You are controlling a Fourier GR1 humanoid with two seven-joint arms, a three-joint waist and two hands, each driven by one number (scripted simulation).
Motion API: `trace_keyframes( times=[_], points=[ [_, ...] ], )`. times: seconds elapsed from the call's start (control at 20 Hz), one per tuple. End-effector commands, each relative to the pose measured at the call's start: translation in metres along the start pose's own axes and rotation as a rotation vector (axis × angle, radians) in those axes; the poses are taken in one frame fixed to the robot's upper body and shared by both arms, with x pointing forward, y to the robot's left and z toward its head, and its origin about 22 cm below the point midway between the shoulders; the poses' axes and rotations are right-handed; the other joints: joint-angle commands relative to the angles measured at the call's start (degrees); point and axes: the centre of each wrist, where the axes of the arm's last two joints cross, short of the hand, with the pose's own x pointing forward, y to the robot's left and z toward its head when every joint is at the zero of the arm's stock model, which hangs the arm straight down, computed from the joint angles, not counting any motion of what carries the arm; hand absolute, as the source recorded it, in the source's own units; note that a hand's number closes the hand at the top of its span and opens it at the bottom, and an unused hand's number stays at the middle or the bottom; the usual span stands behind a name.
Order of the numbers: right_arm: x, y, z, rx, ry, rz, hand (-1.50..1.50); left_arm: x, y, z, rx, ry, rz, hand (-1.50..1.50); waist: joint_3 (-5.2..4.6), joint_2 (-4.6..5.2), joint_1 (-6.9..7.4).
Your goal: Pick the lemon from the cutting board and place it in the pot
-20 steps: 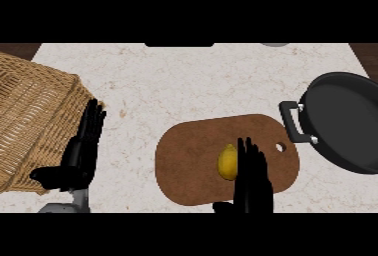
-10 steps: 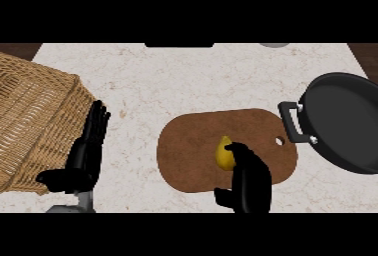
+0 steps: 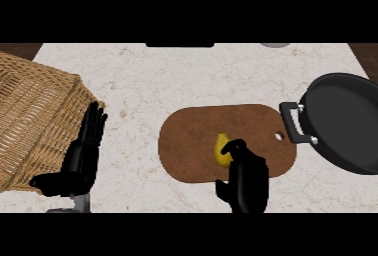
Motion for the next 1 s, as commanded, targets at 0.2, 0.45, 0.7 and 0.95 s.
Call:
trace_keyframes(
  times=[0.2,0.45,0.7,0.95],
  points=[
    [0.017,0.0,-0.08,0.351,-0.119,0.1,1.5,0.003,-0.006,-0.006,-0.024,-0.015,-0.001,0.0,0.13,0.89,1.75],
    [0.067,-0.025,-0.097,0.183,-0.188,0.079,1.5,-0.018,0.008,-0.004,-0.001,0.012,-0.017,0.0,0.1,0.42,0.4],
    [0.072,-0.066,-0.093,-0.021,-0.211,0.048,1.5,-0.015,0.0,-0.005,0.002,0.019,-0.002,0.0,0.09,0.23,-0.39],
    [0.062,-0.091,-0.095,-0.106,-0.083,0.142,1.5,0.006,0.004,-0.005,0.004,0.011,-0.011,0.0,0.12,0.15,-0.39]
  ],
)
